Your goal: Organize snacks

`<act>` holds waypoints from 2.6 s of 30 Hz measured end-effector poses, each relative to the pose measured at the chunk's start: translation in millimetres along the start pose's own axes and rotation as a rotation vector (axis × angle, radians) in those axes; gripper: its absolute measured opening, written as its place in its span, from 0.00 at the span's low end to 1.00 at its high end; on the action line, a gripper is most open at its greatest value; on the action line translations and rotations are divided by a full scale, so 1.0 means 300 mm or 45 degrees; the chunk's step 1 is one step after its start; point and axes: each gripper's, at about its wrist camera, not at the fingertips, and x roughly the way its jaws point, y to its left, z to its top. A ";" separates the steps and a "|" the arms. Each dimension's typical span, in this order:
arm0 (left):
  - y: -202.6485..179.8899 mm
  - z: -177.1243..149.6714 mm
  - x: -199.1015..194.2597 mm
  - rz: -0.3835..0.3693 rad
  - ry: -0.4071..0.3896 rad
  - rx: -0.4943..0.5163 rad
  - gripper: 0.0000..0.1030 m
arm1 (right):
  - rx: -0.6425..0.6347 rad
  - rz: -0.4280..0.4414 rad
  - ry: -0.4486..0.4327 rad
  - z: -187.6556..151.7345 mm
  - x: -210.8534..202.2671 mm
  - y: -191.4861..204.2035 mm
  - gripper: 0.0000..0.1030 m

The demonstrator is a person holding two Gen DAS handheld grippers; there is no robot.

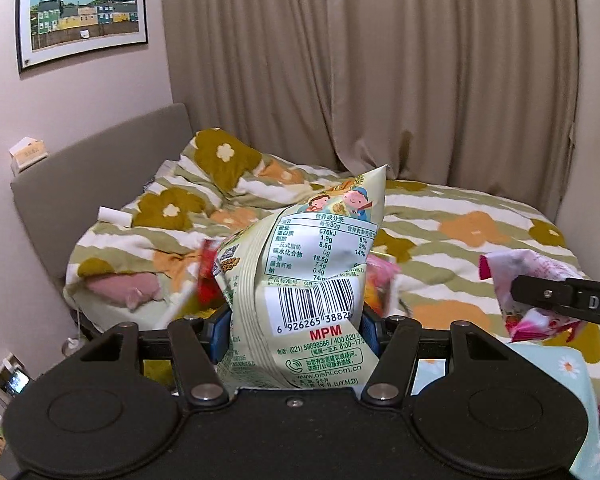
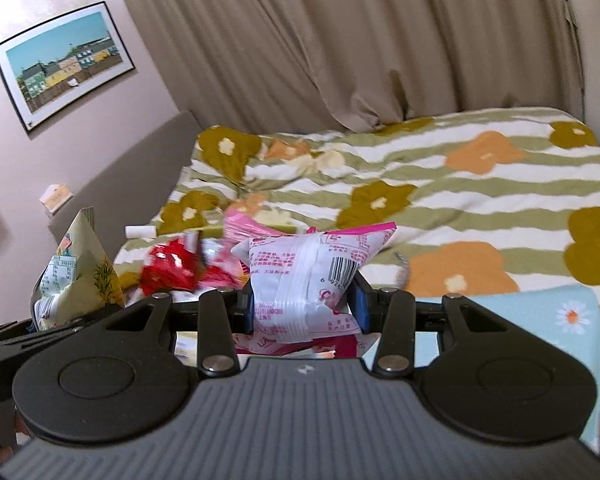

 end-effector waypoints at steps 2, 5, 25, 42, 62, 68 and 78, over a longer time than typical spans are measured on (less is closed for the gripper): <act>0.068 0.013 0.022 -0.013 0.006 0.004 0.62 | 0.001 -0.003 -0.018 -0.004 0.012 0.067 0.56; 0.163 0.028 0.069 -0.031 0.025 0.027 0.63 | 0.015 -0.020 -0.030 -0.011 0.038 0.165 0.56; 0.429 -0.023 0.354 -0.324 0.184 0.178 1.00 | 0.113 -0.297 0.011 -0.107 0.267 0.480 0.56; 0.584 0.033 0.354 -0.276 0.128 0.132 1.00 | 0.027 -0.184 0.067 -0.069 0.436 0.610 0.82; 0.537 0.044 0.151 -0.281 0.018 0.179 1.00 | 0.012 -0.244 -0.033 -0.092 0.189 0.592 1.00; 0.489 0.042 -0.031 -0.312 -0.053 0.163 1.00 | -0.087 -0.318 -0.065 -0.099 -0.033 0.570 1.00; 0.386 -0.085 -0.188 -0.297 -0.050 0.216 1.00 | -0.163 -0.500 -0.012 -0.210 -0.283 0.470 1.00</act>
